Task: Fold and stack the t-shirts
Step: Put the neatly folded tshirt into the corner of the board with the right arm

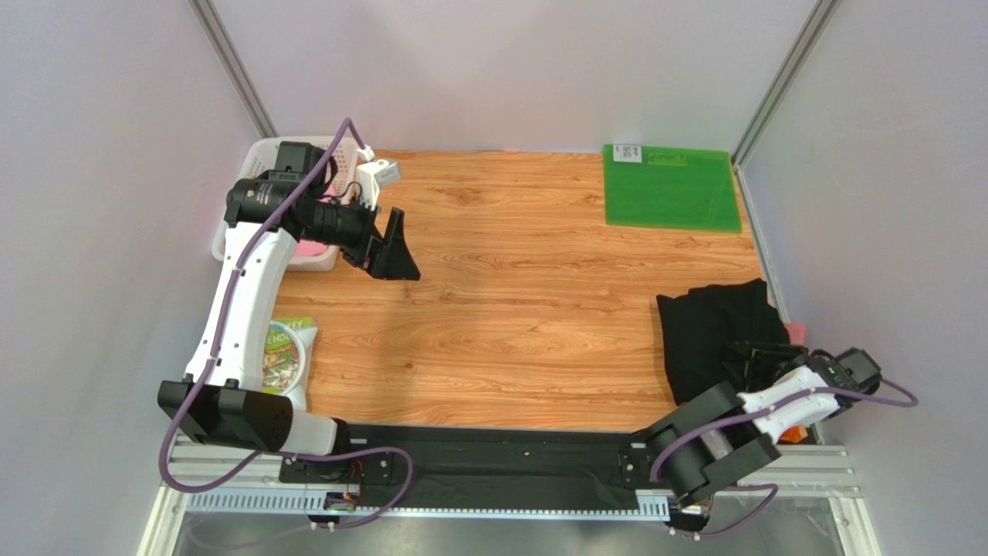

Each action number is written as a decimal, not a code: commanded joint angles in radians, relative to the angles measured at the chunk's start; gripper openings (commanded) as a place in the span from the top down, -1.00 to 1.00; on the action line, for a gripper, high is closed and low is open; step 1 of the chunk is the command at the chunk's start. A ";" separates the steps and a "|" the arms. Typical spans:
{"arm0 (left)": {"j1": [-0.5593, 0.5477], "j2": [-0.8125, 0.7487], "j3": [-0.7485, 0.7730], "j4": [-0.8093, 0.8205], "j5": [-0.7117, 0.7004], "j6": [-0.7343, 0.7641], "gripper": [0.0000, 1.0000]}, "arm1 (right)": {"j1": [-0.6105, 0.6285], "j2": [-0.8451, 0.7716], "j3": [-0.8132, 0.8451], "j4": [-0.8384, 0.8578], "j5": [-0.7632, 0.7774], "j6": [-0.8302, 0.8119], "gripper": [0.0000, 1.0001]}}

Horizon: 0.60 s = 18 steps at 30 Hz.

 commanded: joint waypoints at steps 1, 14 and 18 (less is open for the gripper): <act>0.006 0.008 0.032 -0.148 0.013 0.031 -0.99 | -0.177 0.182 -0.057 0.047 -0.045 -0.092 0.04; 0.006 -0.007 -0.022 -0.111 0.018 0.013 -0.99 | -0.256 0.157 -0.086 0.154 -0.212 -0.081 0.07; 0.006 -0.013 -0.002 -0.126 0.015 0.010 -0.99 | -0.262 0.126 -0.115 0.195 -0.300 -0.048 0.07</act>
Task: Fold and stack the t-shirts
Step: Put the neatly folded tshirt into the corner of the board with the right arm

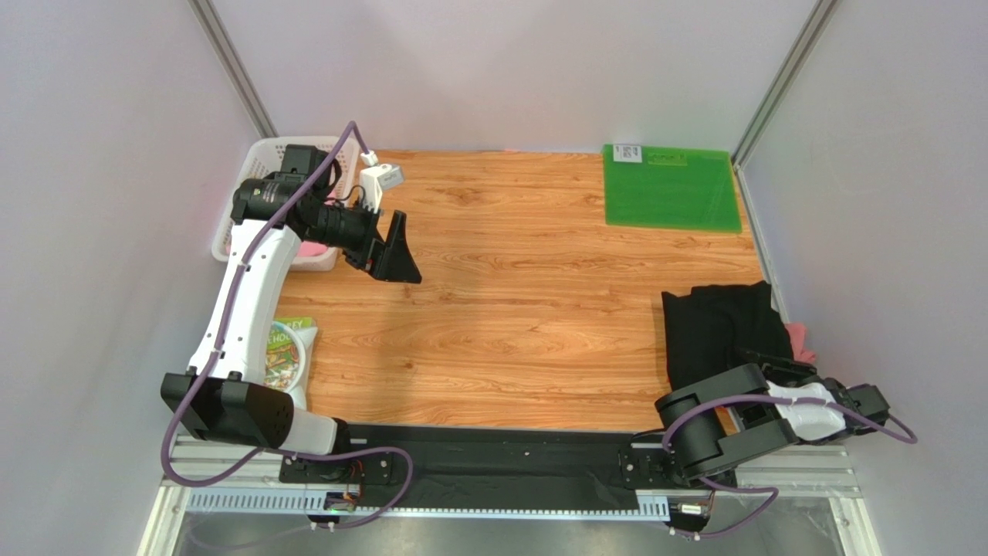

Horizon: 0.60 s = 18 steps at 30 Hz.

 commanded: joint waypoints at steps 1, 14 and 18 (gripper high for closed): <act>0.006 -0.036 0.029 -0.126 0.008 0.008 -0.99 | -0.009 -0.039 -0.033 0.107 -0.152 0.036 0.07; 0.006 -0.064 0.035 -0.109 -0.006 -0.039 -0.99 | 0.328 -0.147 -0.035 0.451 -0.341 0.284 0.03; 0.006 -0.088 -0.002 -0.060 -0.015 -0.068 -0.99 | 0.463 -0.124 -0.006 0.537 -0.375 0.345 0.02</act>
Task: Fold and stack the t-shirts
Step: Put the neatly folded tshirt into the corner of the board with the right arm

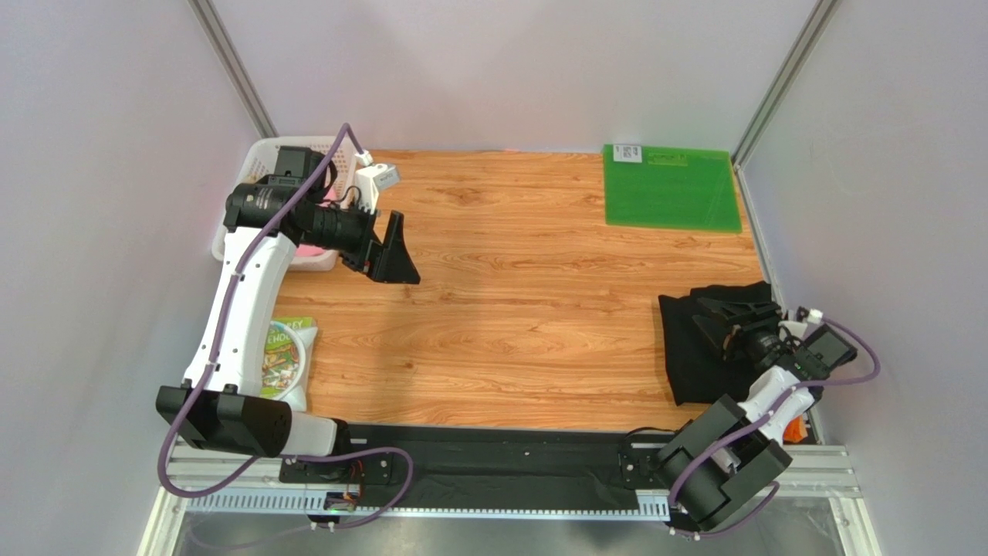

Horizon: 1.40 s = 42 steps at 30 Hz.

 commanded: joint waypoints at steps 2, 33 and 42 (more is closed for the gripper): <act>0.006 -0.077 -0.050 0.022 -0.027 -0.083 -0.99 | 0.197 0.008 0.064 0.226 -0.091 0.143 -0.02; 0.006 -0.115 -0.236 0.622 -0.479 -0.208 -0.99 | 1.112 0.279 0.981 -0.286 1.050 -0.583 -0.39; 0.006 -0.120 -0.389 0.857 -0.547 -0.228 -0.99 | 1.112 0.147 0.752 -0.139 1.167 -0.647 -0.94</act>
